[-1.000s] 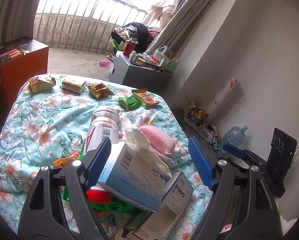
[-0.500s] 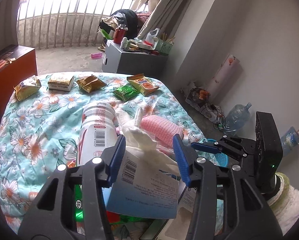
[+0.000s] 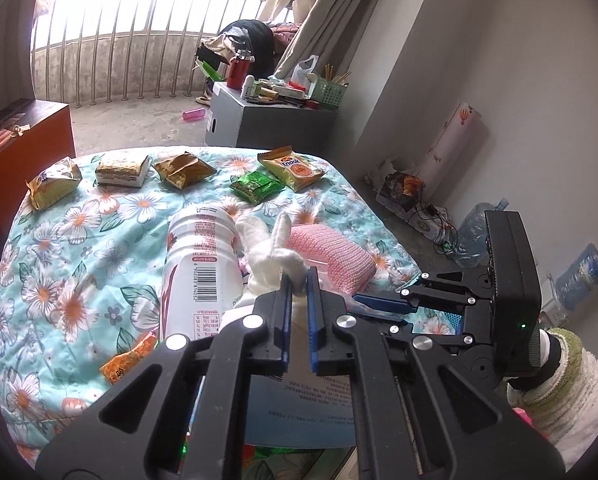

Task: Collect trash
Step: 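Grasp the clear printed plastic bag with the right tool while the left tool lifts the tissue, then carry the tissue and plastic bag toward the blue wastebasket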

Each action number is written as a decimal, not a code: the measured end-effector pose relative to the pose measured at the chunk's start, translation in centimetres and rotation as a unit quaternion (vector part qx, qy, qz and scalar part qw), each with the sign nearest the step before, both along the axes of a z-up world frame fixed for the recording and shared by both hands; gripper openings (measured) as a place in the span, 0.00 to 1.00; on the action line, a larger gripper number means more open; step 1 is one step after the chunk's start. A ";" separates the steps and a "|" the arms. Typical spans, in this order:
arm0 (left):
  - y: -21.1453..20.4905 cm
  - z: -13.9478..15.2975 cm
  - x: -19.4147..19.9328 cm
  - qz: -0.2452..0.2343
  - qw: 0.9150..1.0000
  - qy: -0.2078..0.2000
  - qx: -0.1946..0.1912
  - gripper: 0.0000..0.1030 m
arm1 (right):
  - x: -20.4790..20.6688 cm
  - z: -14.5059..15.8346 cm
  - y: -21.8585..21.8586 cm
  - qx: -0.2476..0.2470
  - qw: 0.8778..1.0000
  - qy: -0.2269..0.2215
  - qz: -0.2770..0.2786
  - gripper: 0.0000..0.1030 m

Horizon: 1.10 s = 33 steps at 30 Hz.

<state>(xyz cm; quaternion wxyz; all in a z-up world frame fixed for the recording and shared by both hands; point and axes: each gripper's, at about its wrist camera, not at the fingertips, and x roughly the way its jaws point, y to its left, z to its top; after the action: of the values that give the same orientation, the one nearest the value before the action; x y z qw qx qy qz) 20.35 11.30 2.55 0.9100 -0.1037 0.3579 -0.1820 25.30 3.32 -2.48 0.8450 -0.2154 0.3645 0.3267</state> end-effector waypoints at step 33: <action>3.2 10.2 -5.2 0.045 0.977 -0.193 -0.085 0.01 | -3.8 8.7 -5.7 0.167 0.982 -0.033 -0.078 0.05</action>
<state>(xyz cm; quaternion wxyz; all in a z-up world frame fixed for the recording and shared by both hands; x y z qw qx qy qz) 15.15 14.45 12.75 0.9570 -0.1595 0.1538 -0.1871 21.46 -2.37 6.18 0.9034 -0.0529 0.2924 0.3093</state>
